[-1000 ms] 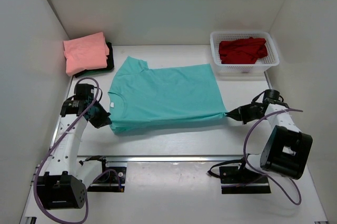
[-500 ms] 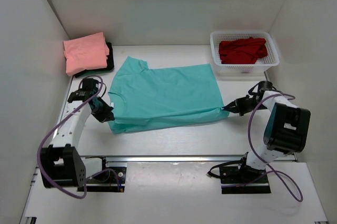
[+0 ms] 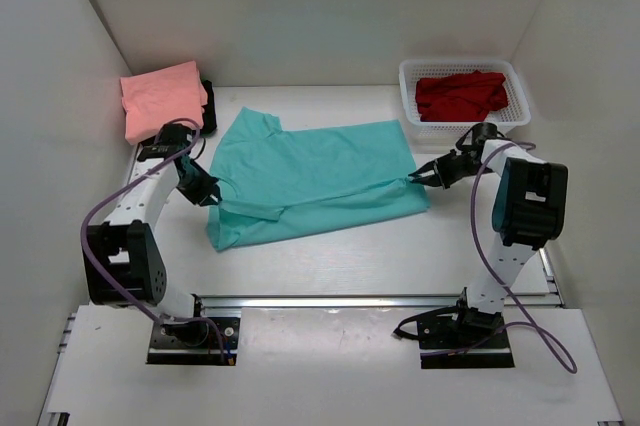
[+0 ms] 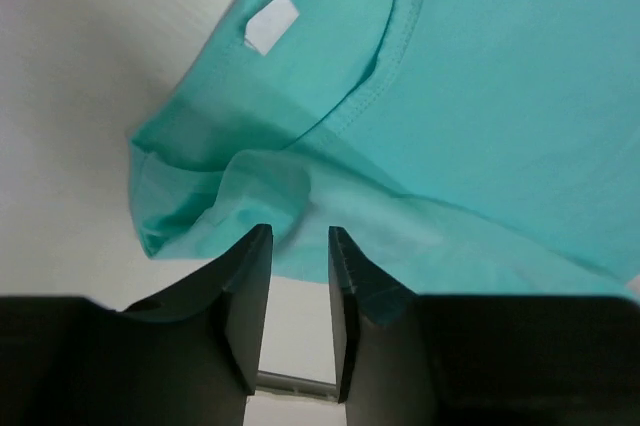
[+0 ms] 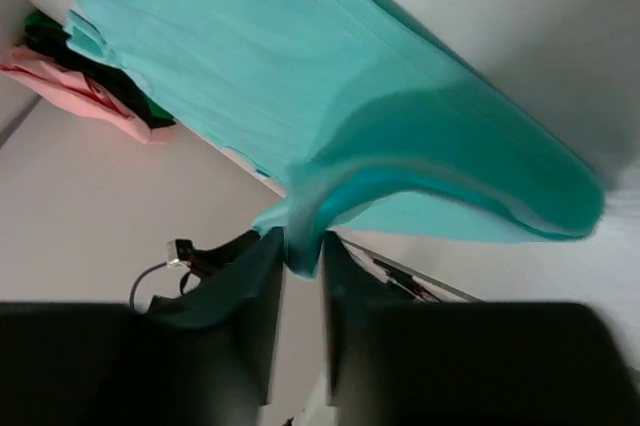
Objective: Fold and stack the t-shirts
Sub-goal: Fold the flattened tshirt in 1/3 of the way
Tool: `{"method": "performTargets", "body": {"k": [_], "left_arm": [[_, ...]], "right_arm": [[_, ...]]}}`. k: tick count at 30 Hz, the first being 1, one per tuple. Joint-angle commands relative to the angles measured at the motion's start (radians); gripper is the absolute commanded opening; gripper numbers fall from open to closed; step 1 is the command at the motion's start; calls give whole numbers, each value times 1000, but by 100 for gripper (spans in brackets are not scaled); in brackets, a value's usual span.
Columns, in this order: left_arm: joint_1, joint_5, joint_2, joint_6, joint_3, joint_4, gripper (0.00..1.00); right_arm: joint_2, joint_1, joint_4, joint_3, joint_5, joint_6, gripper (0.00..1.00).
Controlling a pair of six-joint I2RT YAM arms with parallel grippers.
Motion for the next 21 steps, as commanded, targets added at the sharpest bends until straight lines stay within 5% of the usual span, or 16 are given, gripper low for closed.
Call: {"method": "performTargets", "body": {"k": [1, 2, 4, 5, 16, 18, 20, 21], "left_arm": [[12, 4, 29, -5, 62, 43, 45], [13, 16, 42, 0, 71, 60, 43], [15, 15, 59, 13, 102, 75, 44], [15, 12, 72, 21, 113, 85, 41], [-54, 9, 38, 50, 44, 168, 25], [-91, 7, 18, 33, 1, 221, 20], [-124, -2, 13, 9, -38, 252, 15], [-157, -20, 18, 0, -47, 273, 14]], "right_arm": [[20, 15, 27, 73, -28, -16, 26], [20, 18, 32, 88, -13, -16, 41], [14, 24, 35, 122, 19, -41, 91], [14, 29, 20, 140, 48, -64, 99], [-29, 151, -45, 234, 292, -515, 96], [-36, 174, -7, 202, 296, -577, 77], [-58, 209, 50, 176, 305, -607, 44], [-63, 226, 65, 157, 311, -642, 37]]}}
